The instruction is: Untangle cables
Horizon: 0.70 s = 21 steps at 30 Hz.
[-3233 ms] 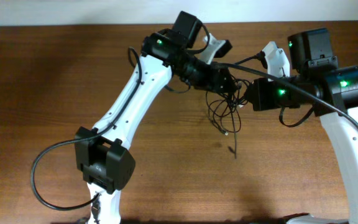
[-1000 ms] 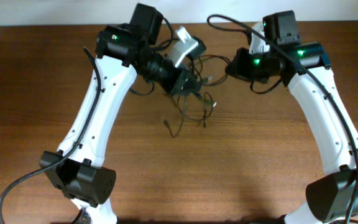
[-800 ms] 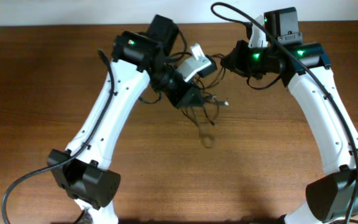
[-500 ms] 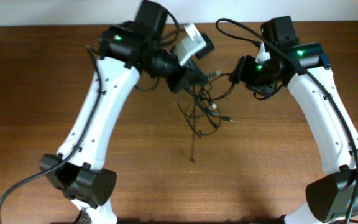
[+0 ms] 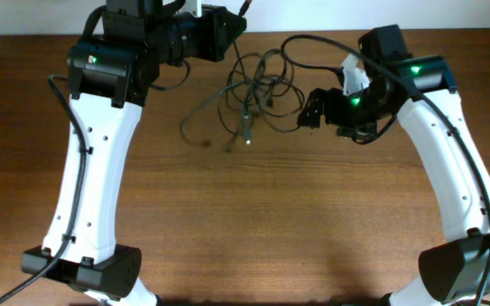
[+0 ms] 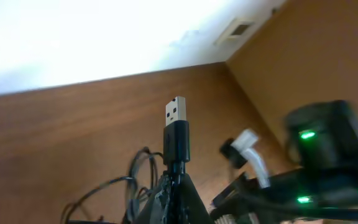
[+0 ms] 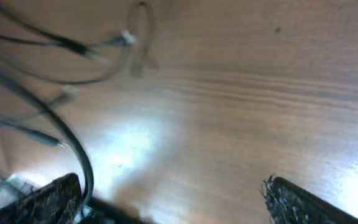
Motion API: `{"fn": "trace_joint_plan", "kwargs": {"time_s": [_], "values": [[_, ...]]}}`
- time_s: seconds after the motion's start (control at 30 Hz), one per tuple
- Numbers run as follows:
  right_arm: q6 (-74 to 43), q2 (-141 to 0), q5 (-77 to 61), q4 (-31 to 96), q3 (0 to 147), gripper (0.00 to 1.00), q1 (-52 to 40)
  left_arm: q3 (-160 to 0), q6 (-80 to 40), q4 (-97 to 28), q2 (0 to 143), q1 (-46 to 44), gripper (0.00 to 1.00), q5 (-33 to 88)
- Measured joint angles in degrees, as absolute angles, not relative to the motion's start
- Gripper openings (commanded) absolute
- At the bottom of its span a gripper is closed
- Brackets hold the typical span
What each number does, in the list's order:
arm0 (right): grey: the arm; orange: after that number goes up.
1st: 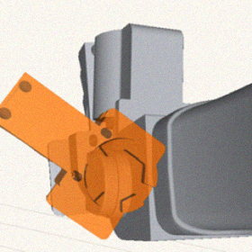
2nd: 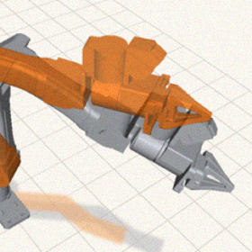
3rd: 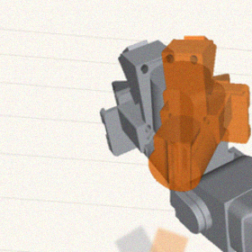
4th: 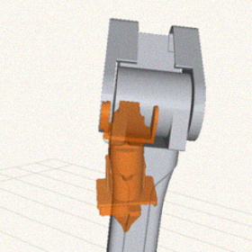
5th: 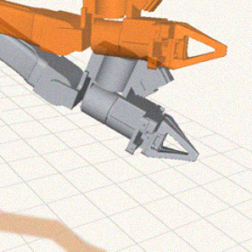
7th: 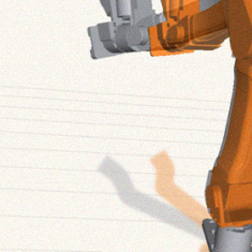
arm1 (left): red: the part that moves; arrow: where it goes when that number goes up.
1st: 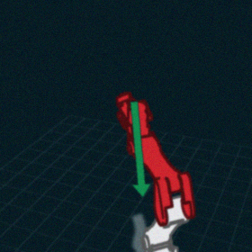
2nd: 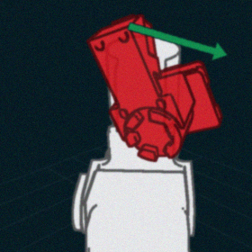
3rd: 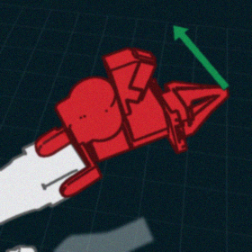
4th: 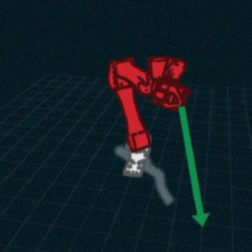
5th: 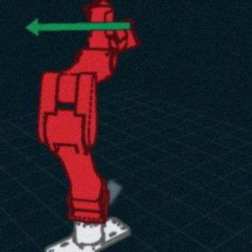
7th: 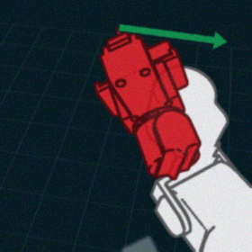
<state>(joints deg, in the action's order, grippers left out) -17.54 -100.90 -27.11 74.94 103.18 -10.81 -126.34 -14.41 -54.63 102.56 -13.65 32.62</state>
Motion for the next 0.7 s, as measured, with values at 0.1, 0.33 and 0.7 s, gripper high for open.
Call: {"fn": "trace_joint_plan", "kwargs": {"time_s": [0.1, 0.33, 0.7], "values": [[-13.1, -100.9, -35.8, 74.4, 108.0, 0.98, -9.0, -126.3, -12.9, -59.0, 102.6, -13.6, 0.0, 30.4], [-18.0, -100.1, -41.0, 64.2, 112.4, 0.98, -7.0, -126.3, 3.9, -70.1, 102.6, -13.7, 0.0, 37.4], [-23.4, -100.1, -33.2, 70.1, 112.0, 0.78, -8.3, -126.3, 6.1, -62.8, 102.6, -12.4, 0.0, 45.3]]}}
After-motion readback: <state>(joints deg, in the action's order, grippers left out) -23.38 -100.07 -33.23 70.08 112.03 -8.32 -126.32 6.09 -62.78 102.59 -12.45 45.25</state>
